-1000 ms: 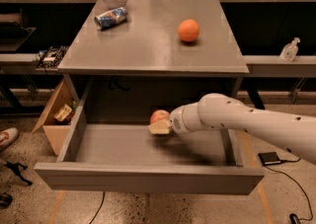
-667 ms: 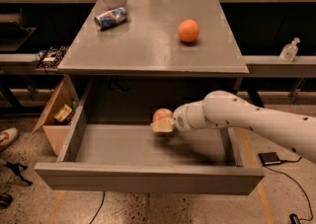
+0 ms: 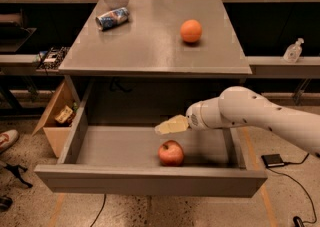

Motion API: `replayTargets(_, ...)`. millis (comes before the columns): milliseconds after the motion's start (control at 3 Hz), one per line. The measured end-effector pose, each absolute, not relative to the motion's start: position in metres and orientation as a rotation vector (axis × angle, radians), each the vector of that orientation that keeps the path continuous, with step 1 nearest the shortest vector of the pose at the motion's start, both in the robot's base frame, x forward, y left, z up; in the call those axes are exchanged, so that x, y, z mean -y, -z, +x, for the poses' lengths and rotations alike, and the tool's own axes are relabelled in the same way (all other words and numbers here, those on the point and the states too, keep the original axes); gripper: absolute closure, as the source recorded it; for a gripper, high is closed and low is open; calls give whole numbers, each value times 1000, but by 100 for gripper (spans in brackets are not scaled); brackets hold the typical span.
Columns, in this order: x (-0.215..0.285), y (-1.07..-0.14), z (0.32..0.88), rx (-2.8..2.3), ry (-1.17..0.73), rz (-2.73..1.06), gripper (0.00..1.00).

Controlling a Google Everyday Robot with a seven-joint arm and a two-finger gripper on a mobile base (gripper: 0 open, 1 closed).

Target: Place apple into top drawer

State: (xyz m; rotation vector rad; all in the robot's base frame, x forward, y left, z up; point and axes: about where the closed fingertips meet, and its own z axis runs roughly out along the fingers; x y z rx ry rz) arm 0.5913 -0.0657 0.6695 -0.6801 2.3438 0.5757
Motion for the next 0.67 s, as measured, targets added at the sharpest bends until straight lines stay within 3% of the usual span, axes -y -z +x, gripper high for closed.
replayTargets(667, 144, -741, 570, -2326, -296, -565, 0)
